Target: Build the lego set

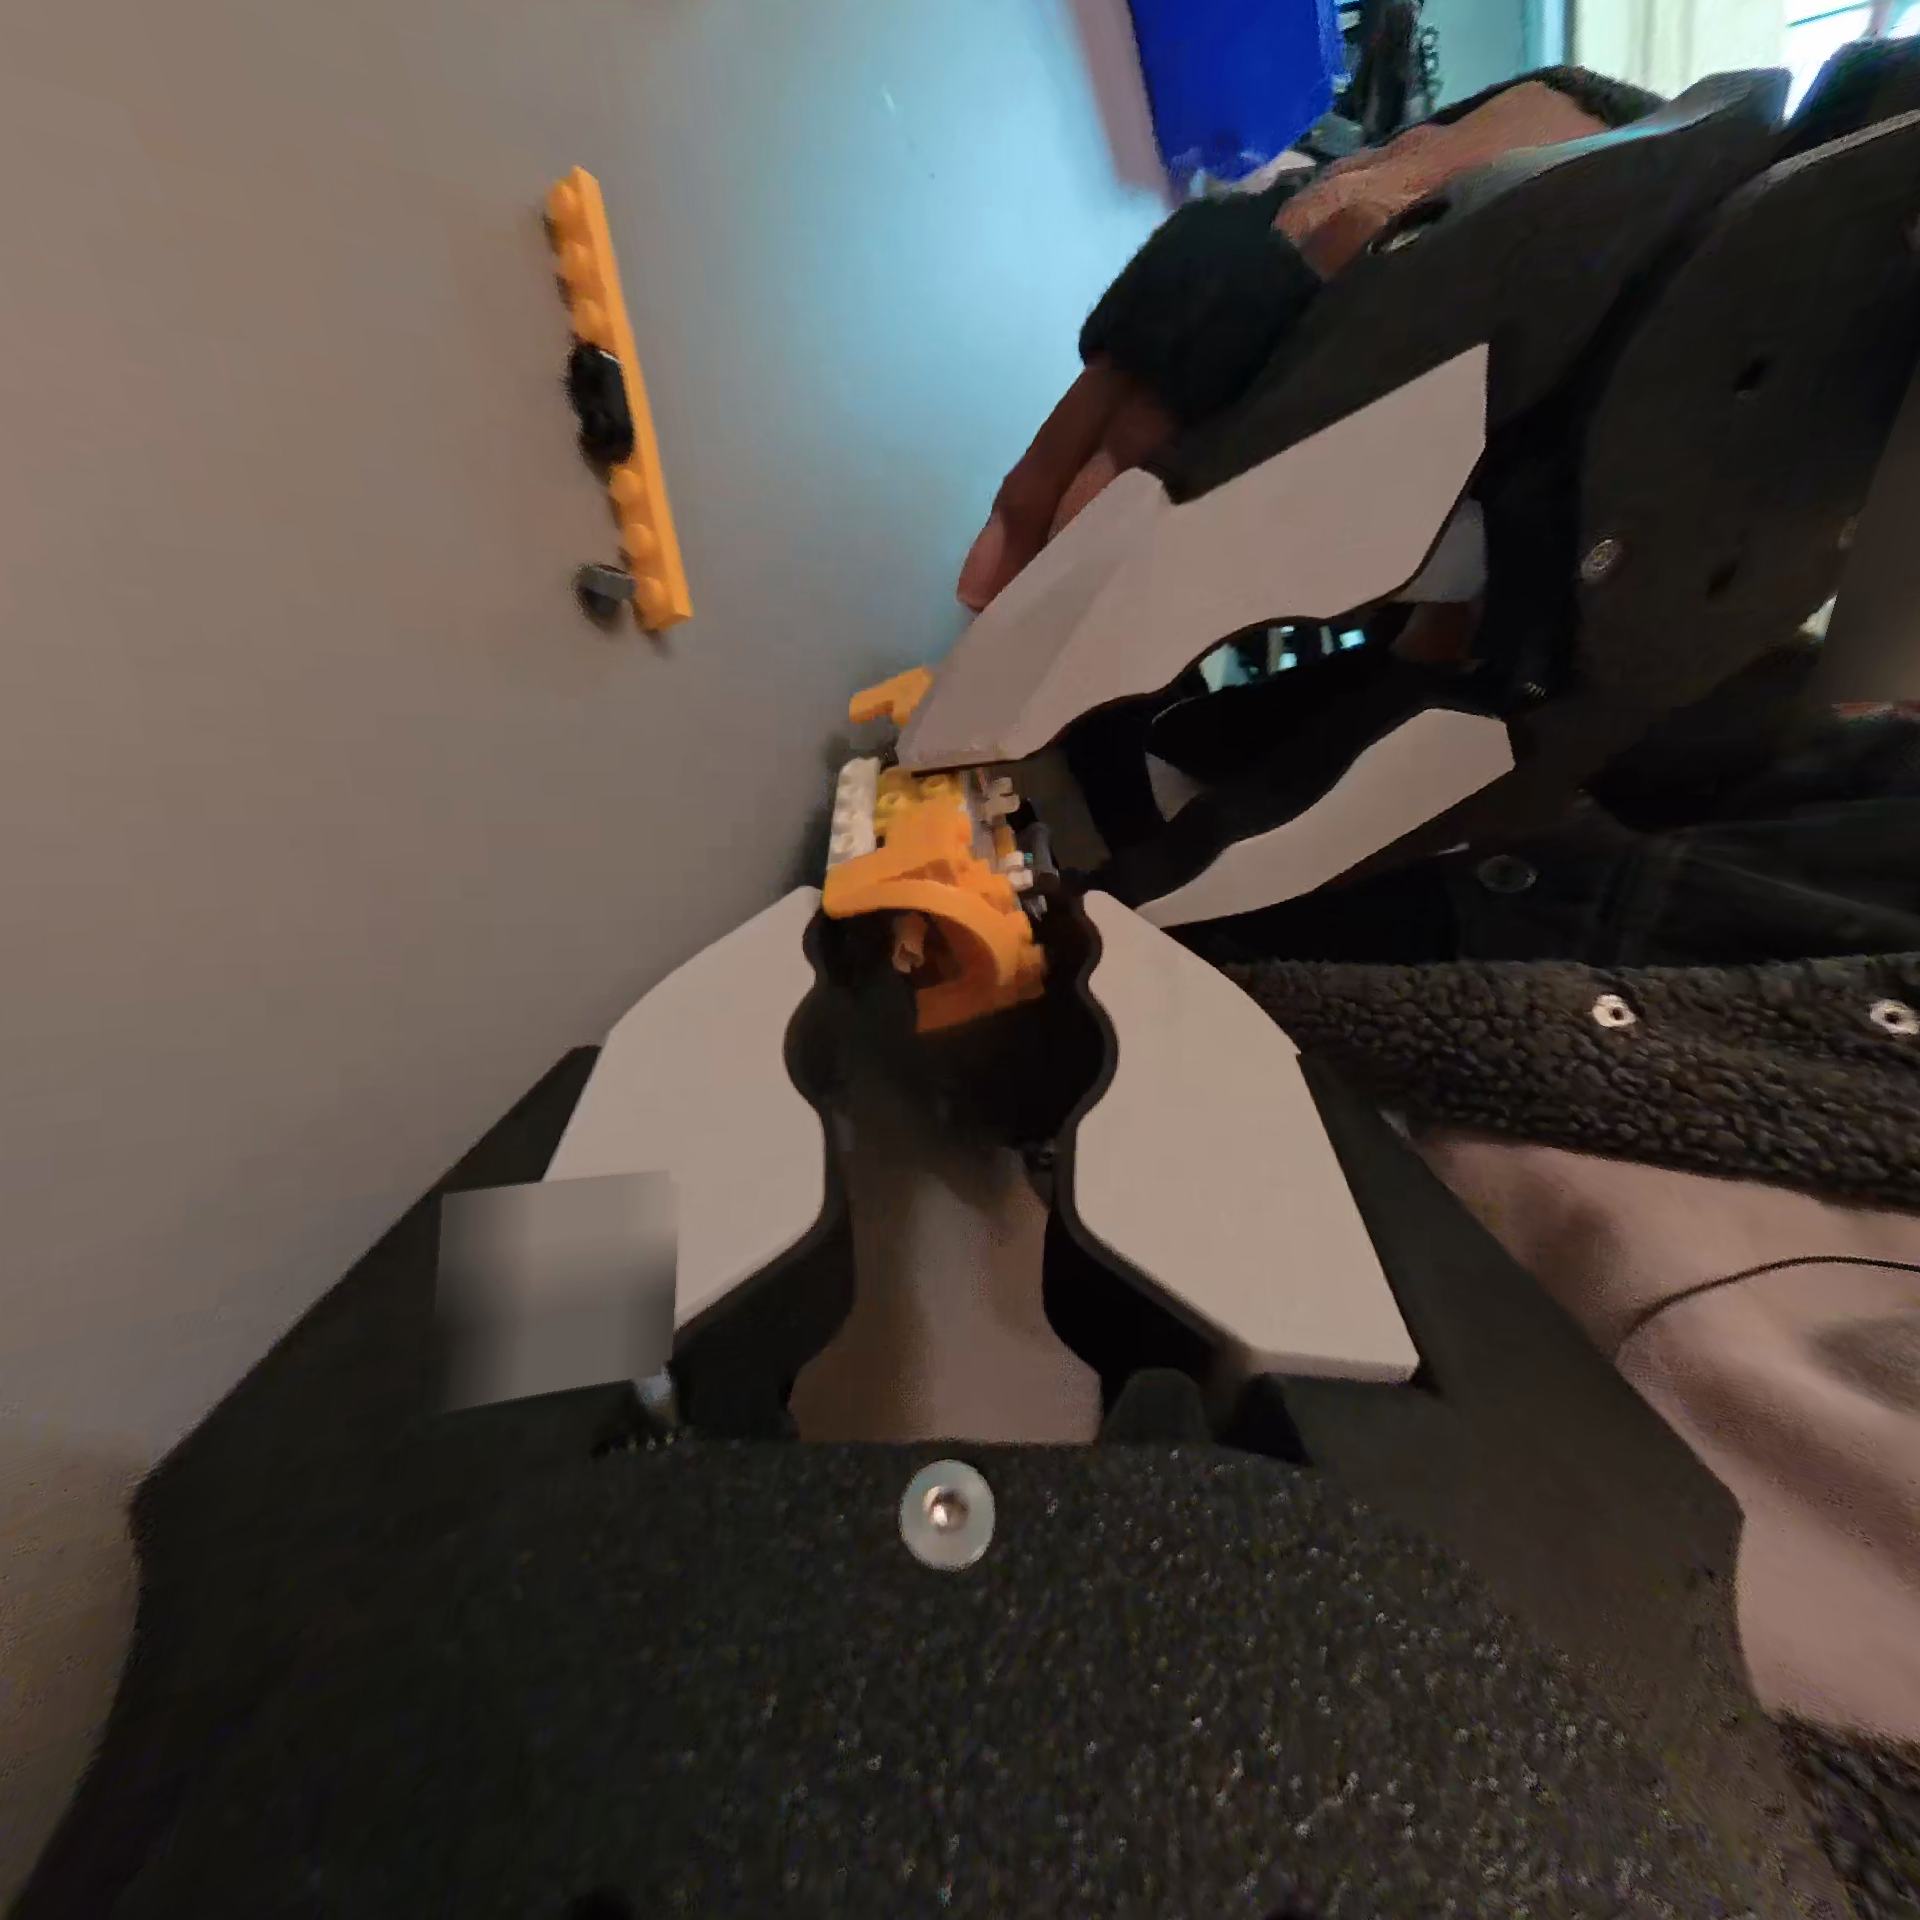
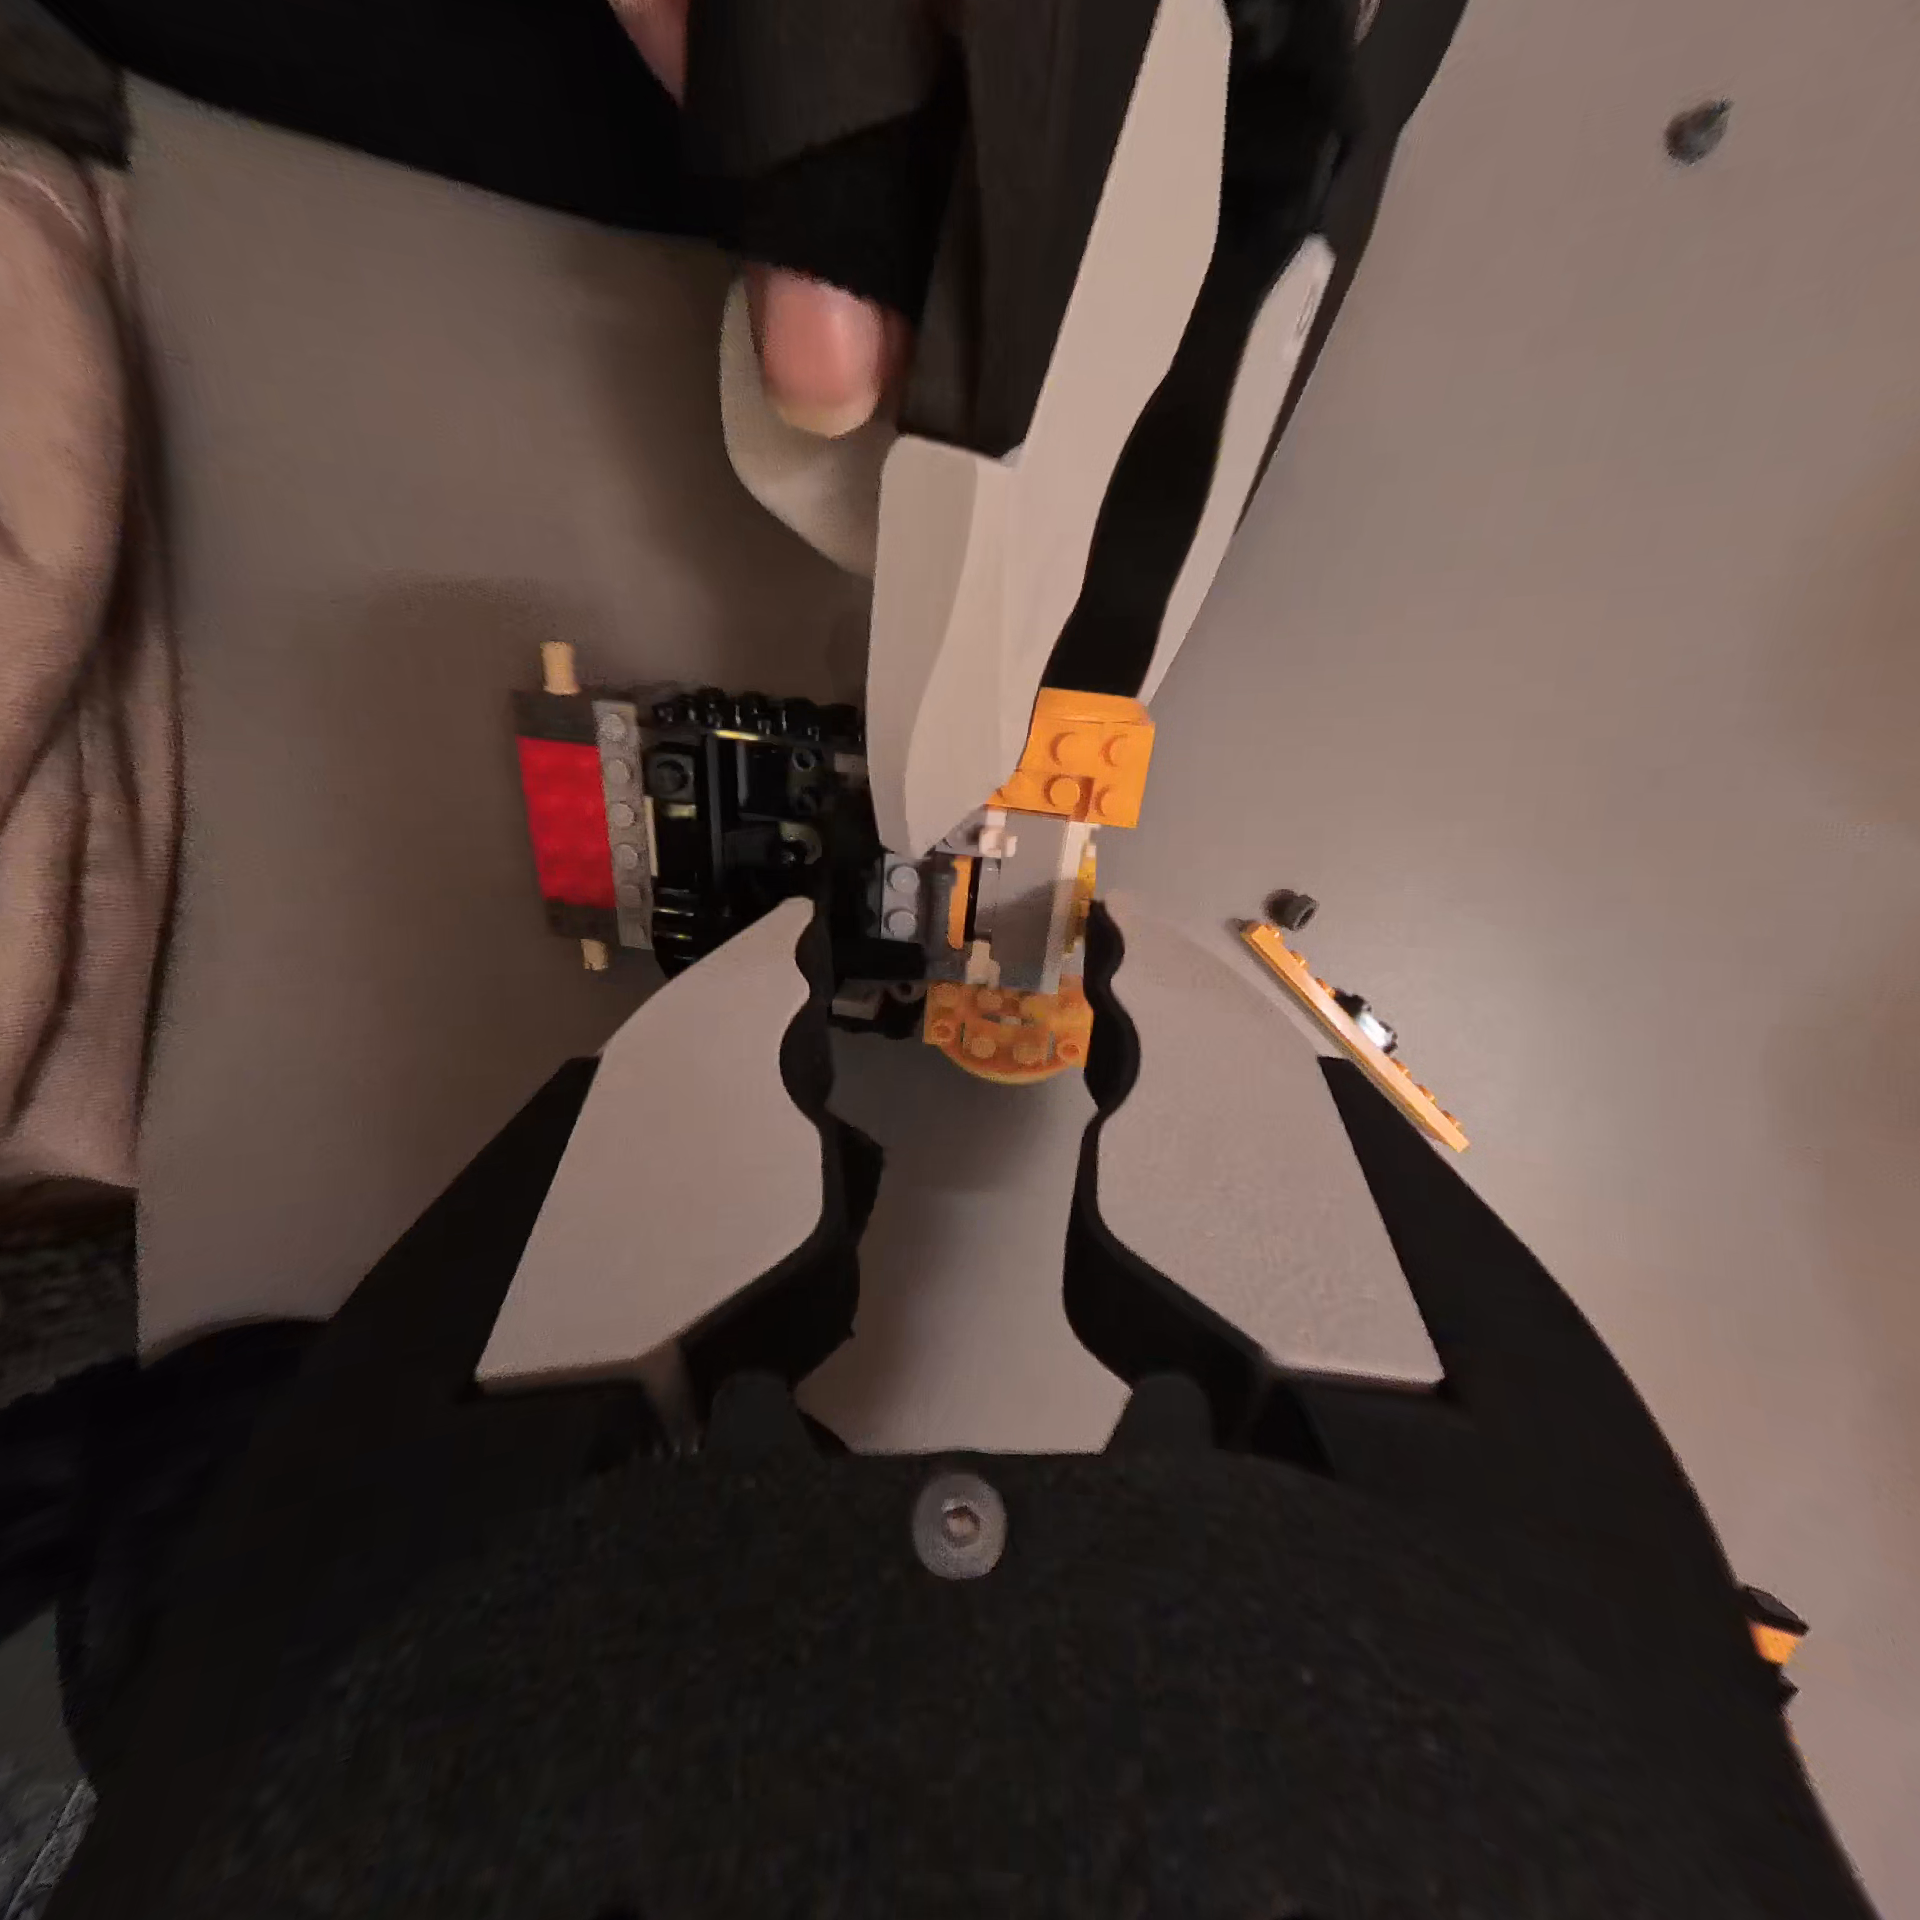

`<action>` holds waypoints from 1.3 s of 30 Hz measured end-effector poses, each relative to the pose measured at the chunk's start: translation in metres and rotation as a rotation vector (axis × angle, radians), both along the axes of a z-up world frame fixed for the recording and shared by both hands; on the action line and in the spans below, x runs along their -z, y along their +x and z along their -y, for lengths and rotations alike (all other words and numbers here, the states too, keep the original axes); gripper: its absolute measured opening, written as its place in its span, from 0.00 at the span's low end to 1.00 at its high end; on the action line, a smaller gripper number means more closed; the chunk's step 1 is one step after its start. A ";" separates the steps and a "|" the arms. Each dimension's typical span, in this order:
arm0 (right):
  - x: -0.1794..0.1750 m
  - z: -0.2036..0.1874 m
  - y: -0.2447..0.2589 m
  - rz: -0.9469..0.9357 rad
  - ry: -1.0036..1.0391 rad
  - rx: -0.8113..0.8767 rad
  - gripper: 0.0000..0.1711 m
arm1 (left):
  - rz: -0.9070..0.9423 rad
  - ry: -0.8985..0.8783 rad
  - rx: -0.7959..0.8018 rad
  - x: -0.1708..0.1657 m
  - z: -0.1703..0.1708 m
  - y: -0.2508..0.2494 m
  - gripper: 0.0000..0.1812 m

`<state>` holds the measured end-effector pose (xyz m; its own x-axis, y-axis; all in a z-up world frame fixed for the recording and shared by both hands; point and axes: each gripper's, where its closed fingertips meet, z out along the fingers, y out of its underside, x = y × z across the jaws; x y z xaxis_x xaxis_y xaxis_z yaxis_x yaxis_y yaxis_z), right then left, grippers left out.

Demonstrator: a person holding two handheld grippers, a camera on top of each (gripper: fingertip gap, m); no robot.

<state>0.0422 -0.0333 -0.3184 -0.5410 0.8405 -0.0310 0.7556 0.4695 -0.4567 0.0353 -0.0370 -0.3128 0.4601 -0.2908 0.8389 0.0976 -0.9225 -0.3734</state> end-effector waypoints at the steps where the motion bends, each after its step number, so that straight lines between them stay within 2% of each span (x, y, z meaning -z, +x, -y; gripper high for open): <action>1: 0.003 -0.001 0.000 0.018 0.011 0.001 0.26 | -0.026 0.016 -0.008 0.001 -0.001 -0.003 0.24; 7: 0.007 -0.002 -0.003 0.043 -0.013 0.052 0.26 | -0.224 0.188 -0.059 -0.005 -0.010 -0.032 0.26; 10: 0.001 0.000 -0.007 -0.001 -0.064 0.088 0.26 | -0.311 0.296 -0.070 -0.010 -0.014 -0.040 0.24; 13: -0.028 -0.010 -0.012 -0.143 -0.174 0.121 0.25 | -0.366 0.381 -0.088 -0.013 -0.019 -0.047 0.22; 15: -0.039 -0.039 -0.013 -0.243 -0.088 0.106 0.18 | -0.395 0.449 -0.093 -0.014 -0.023 -0.051 0.19; 17: -0.027 -0.073 -0.011 -0.255 0.112 0.030 0.16 | -0.403 0.501 -0.094 -0.014 -0.027 -0.051 0.15; 19: -0.005 -0.095 -0.007 -0.168 0.216 -0.048 0.16 | -0.400 0.512 -0.090 -0.011 -0.028 -0.048 0.14; 24: 0.023 -0.111 -0.014 -0.042 0.216 -0.154 0.16 | -0.427 0.545 -0.063 -0.006 -0.024 -0.044 0.13; 26: 0.026 -0.107 -0.019 -0.028 0.175 -0.154 0.12 | -0.412 0.548 -0.061 -0.007 -0.024 -0.043 0.13; 28: 0.028 -0.104 -0.016 0.001 0.149 -0.131 0.03 | -0.384 0.540 -0.066 -0.008 -0.024 -0.044 0.13; 29: 0.028 -0.102 -0.014 0.001 0.148 -0.111 0.02 | -0.364 0.537 -0.071 -0.010 -0.023 -0.044 0.13; 31: 0.021 -0.104 -0.014 -0.082 0.224 -0.032 0.02 | -0.313 0.524 -0.082 -0.015 -0.023 -0.044 0.14; 34: -0.013 -0.081 -0.016 -0.330 0.252 0.072 0.02 | -0.222 0.501 -0.125 -0.024 -0.027 -0.047 0.17; 39: -0.061 -0.060 -0.008 -0.624 0.646 0.155 0.02 | -0.020 0.488 -0.084 -0.049 -0.021 -0.031 0.22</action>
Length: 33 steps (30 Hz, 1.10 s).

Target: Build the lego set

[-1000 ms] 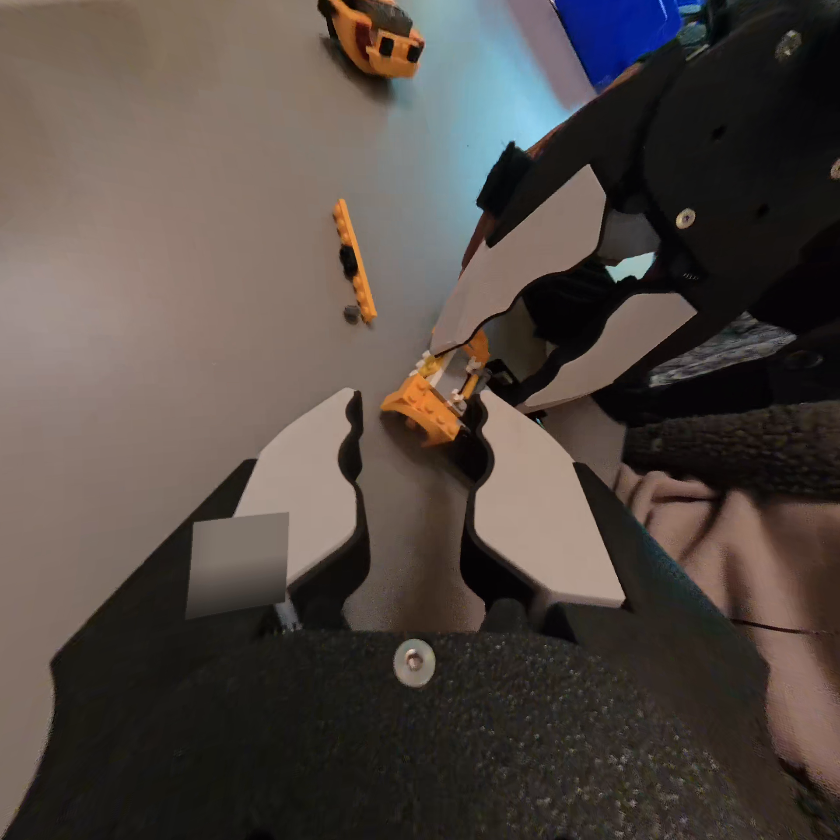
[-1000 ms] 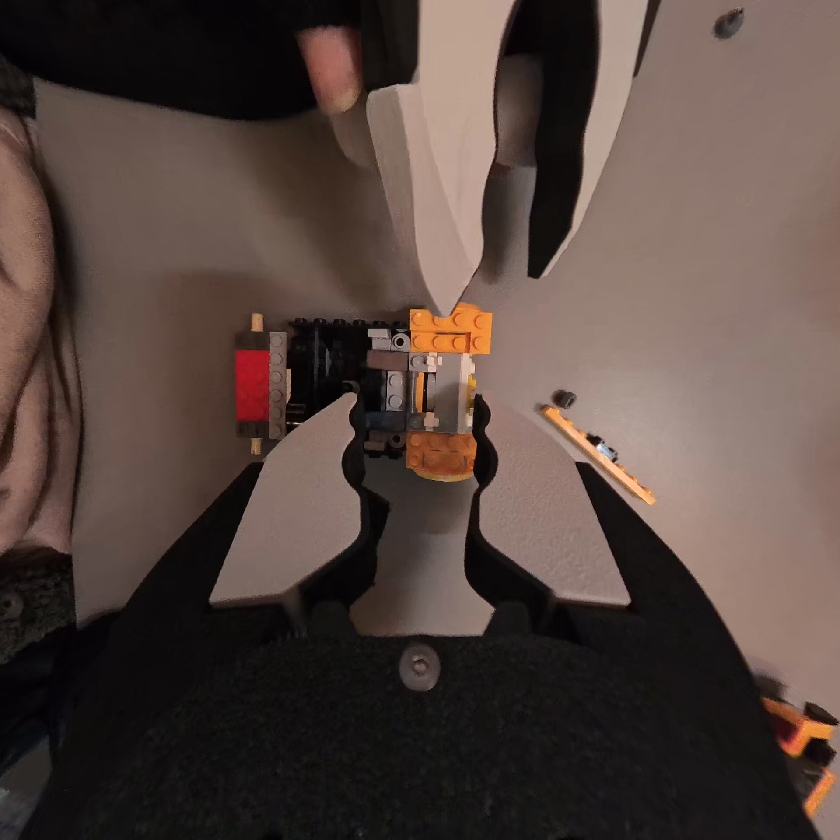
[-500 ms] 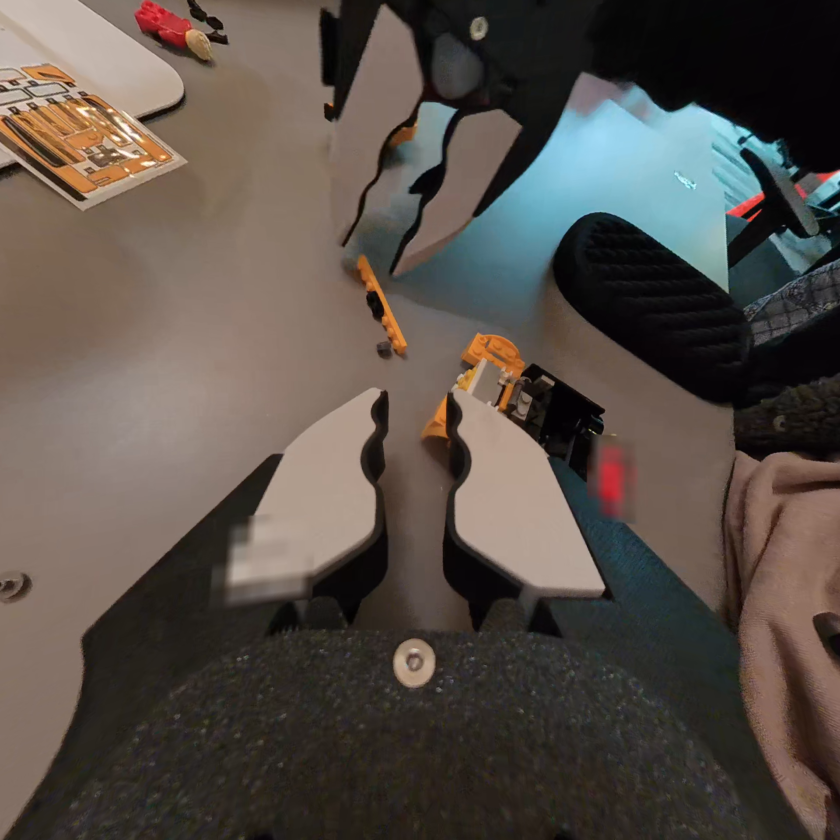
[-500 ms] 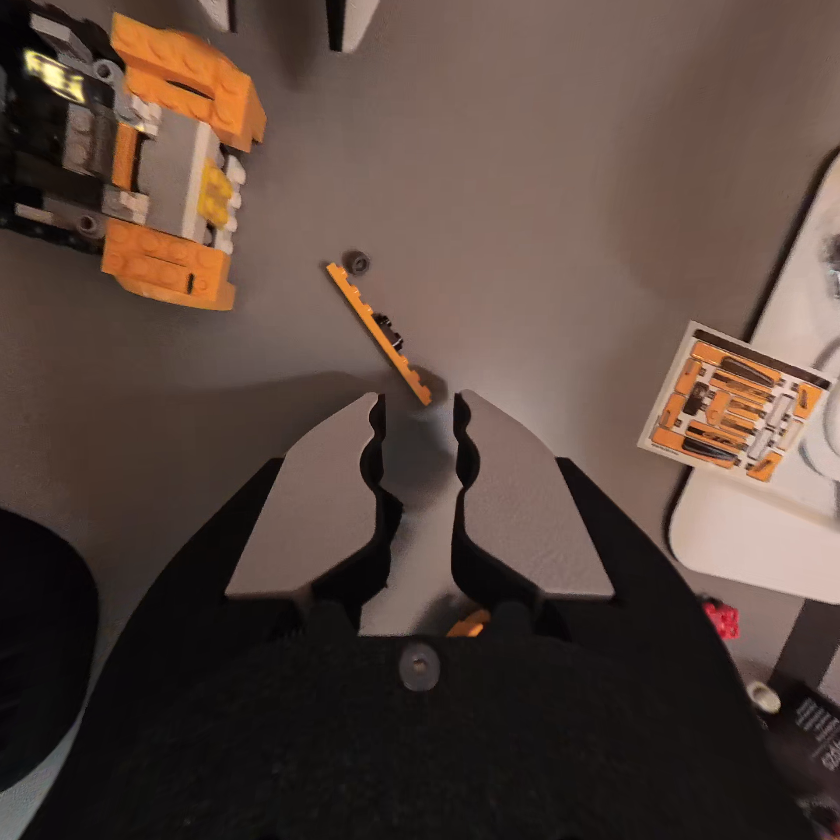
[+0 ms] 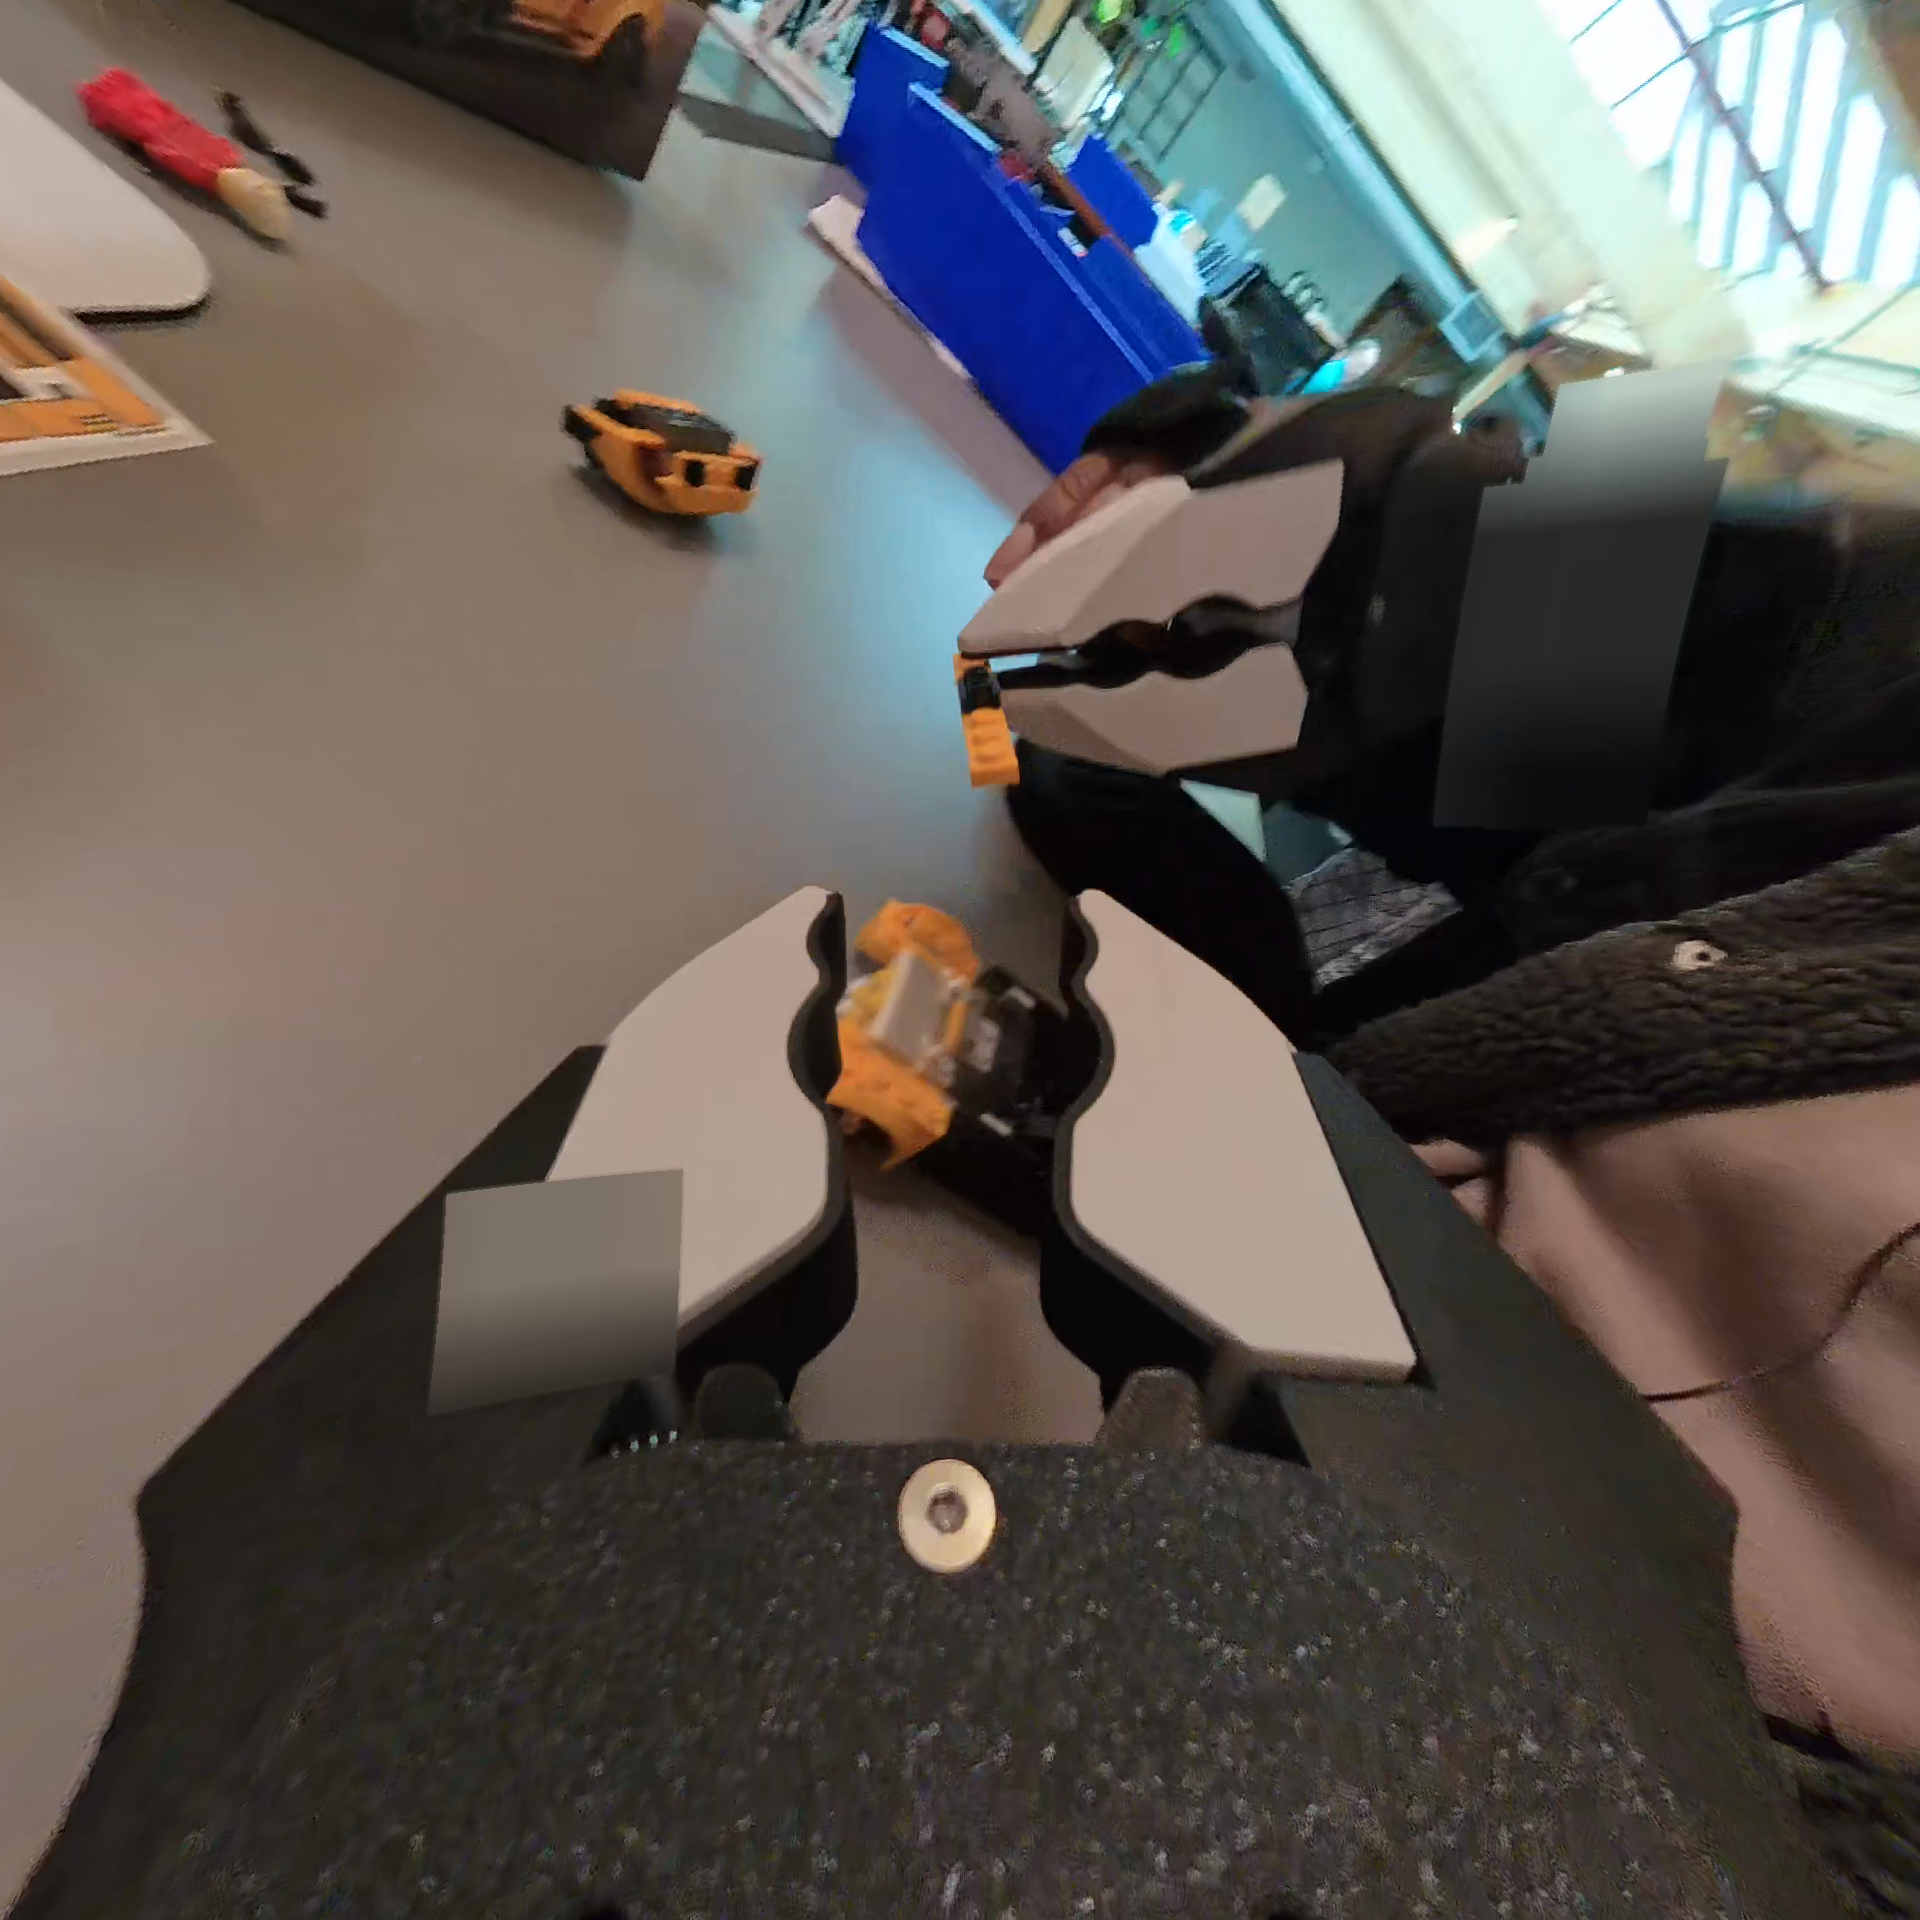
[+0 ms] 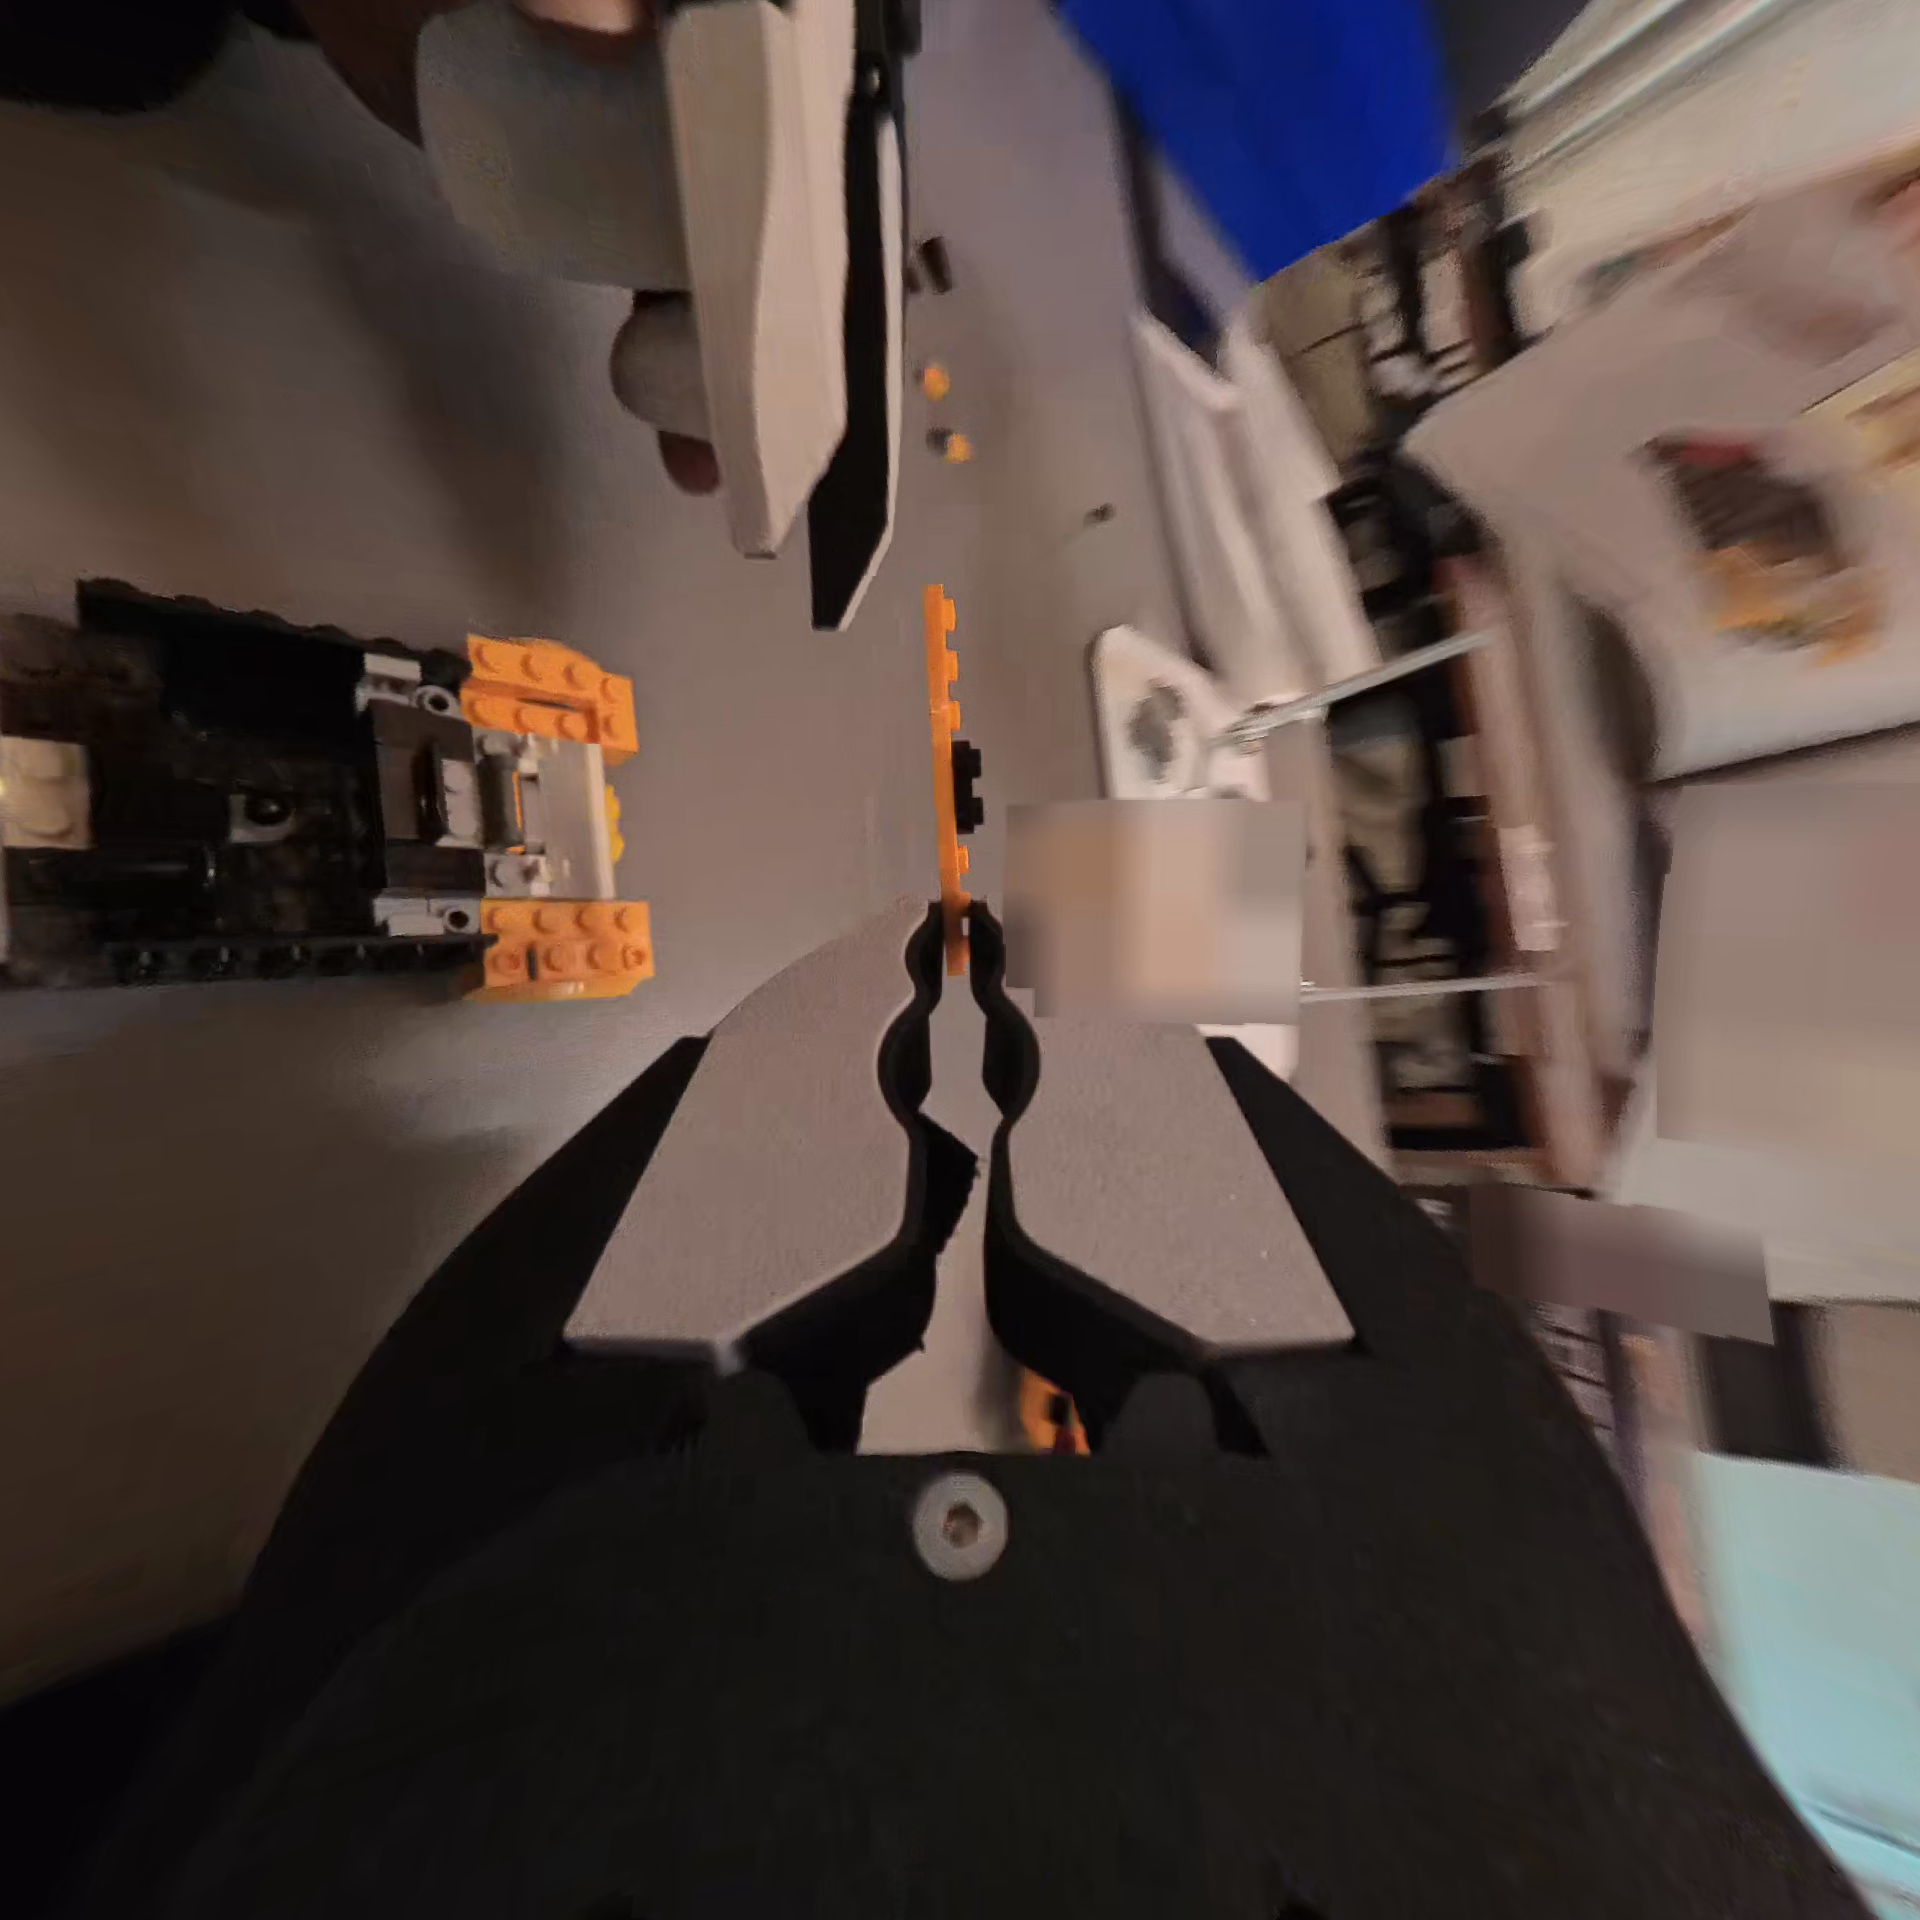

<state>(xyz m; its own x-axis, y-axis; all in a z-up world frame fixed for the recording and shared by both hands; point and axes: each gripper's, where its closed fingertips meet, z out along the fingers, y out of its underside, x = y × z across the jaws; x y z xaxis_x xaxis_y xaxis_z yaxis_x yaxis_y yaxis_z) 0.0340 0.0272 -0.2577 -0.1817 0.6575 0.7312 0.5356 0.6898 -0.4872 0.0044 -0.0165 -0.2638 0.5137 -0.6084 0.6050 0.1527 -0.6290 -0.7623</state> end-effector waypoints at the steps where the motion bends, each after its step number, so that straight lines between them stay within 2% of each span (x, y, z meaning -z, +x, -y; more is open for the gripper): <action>1: -0.005 0.004 0.001 -0.023 0.089 0.018 0.02 | 0.017 0.013 0.013 -0.005 0.002 0.004 0.21; 5: -0.004 0.021 0.001 -0.037 0.239 0.015 0.02 | 0.043 0.058 0.033 -0.022 0.008 0.015 0.18; 13: -0.009 0.034 -0.001 -0.050 0.268 -0.008 0.02 | -0.057 0.112 0.001 -0.023 0.012 0.015 0.03; 20: -0.015 0.037 -0.002 -0.090 0.257 -0.029 0.02 | -0.110 0.193 0.018 -0.028 0.015 0.013 0.02; 23: -0.019 0.043 0.000 -0.130 0.106 -0.079 0.03 | -0.163 0.285 0.066 -0.031 0.018 0.014 0.01; 29: -0.020 0.054 0.014 0.007 -0.531 -0.198 0.09 | -0.313 0.447 0.153 -0.024 0.019 0.019 0.00; 31: -0.008 0.048 0.015 0.105 -0.600 -0.192 0.11 | -0.342 0.435 0.162 -0.016 0.014 0.019 0.00; 33: 0.012 0.033 0.018 0.191 -0.564 -0.164 0.11 | -0.356 0.411 0.162 -0.007 0.010 0.018 0.00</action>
<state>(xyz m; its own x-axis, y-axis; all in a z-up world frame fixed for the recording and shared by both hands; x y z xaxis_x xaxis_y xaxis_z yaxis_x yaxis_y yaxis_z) 0.0517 -0.0057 -0.2699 -0.4065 0.8859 0.2236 0.5580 0.4346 -0.7069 0.0219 -0.0262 -0.2565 0.5228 -0.8455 0.1087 -0.2324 -0.2640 -0.9361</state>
